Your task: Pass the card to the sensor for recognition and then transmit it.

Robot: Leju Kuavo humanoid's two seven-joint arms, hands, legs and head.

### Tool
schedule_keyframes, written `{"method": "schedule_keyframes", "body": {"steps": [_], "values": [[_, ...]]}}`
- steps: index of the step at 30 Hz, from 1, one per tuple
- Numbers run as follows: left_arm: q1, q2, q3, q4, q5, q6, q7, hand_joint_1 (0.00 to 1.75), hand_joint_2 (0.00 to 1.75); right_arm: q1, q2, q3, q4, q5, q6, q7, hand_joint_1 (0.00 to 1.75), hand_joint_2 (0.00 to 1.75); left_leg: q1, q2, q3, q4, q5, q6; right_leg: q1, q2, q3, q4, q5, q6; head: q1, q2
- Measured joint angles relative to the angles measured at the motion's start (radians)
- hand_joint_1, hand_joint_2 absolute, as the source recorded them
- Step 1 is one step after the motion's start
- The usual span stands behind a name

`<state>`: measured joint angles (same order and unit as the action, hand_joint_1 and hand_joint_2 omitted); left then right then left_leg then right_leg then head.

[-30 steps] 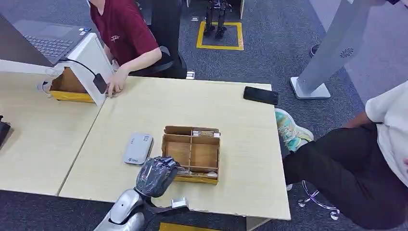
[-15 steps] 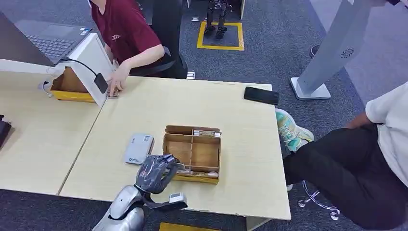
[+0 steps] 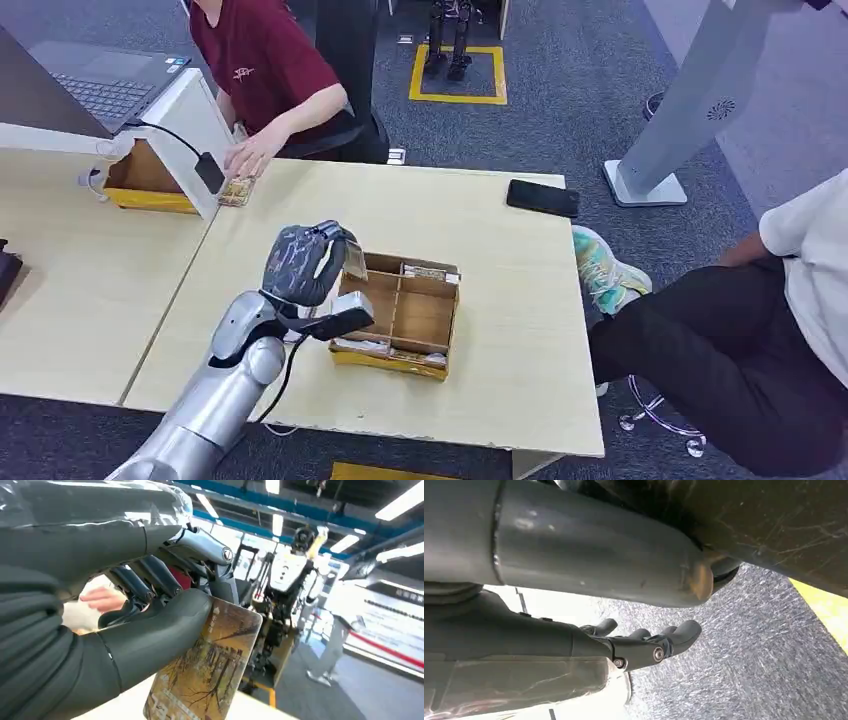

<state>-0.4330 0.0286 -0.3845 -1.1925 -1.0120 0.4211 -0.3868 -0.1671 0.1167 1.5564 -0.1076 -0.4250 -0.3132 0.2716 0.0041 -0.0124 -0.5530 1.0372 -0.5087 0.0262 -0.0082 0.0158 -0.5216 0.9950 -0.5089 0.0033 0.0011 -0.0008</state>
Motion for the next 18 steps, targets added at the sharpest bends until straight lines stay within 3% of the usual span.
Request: {"method": "schedule_keyframes", "body": {"steps": [5, 7, 11, 18], "values": [[-0.073, 0.012, 0.035, 0.016, 0.000, -0.014, 0.022, 1.75, 1.75, 0.000, 0.000, 0.000, 0.000, 0.011, 0.003, -0.003, 0.00, 0.00, 0.000, 0.000, 0.000, 0.000, 0.000, 0.000, 0.000, 0.000, 0.000, 0.000, 0.000, 0.000, 0.000, 0.000], [-0.105, 0.012, 0.048, 0.049, -0.055, 0.015, 0.064, 1.75, 1.75, 0.000, 0.000, 0.000, 0.000, 0.021, 0.005, -0.006, 0.00, 0.00, 0.000, 0.000, 0.000, 0.000, 0.000, 0.000, 0.000, 0.000, 0.000, 0.000, 0.000, 0.000, 0.000, 0.000], [-0.196, 0.009, 0.081, 0.167, -0.146, 0.090, 0.159, 1.75, 1.75, -0.001, 0.000, 0.000, 0.000, 0.045, 0.010, -0.006, 0.00, 0.00, 0.000, 0.000, 0.000, 0.000, 0.001, 0.000, 0.000, 0.000, 0.000, 0.000, 0.000, 0.000, 0.000, 0.000], [-0.335, -0.005, 0.164, 0.379, -0.137, 0.144, 0.177, 1.75, 1.75, -0.002, 0.000, 0.000, 0.000, 0.069, 0.020, -0.008, 0.00, 0.00, 0.000, 0.000, 0.000, 0.000, 0.001, 0.000, 0.000, 0.000, 0.000, 0.000, 0.001, 0.000, 0.000, 0.000]]}}
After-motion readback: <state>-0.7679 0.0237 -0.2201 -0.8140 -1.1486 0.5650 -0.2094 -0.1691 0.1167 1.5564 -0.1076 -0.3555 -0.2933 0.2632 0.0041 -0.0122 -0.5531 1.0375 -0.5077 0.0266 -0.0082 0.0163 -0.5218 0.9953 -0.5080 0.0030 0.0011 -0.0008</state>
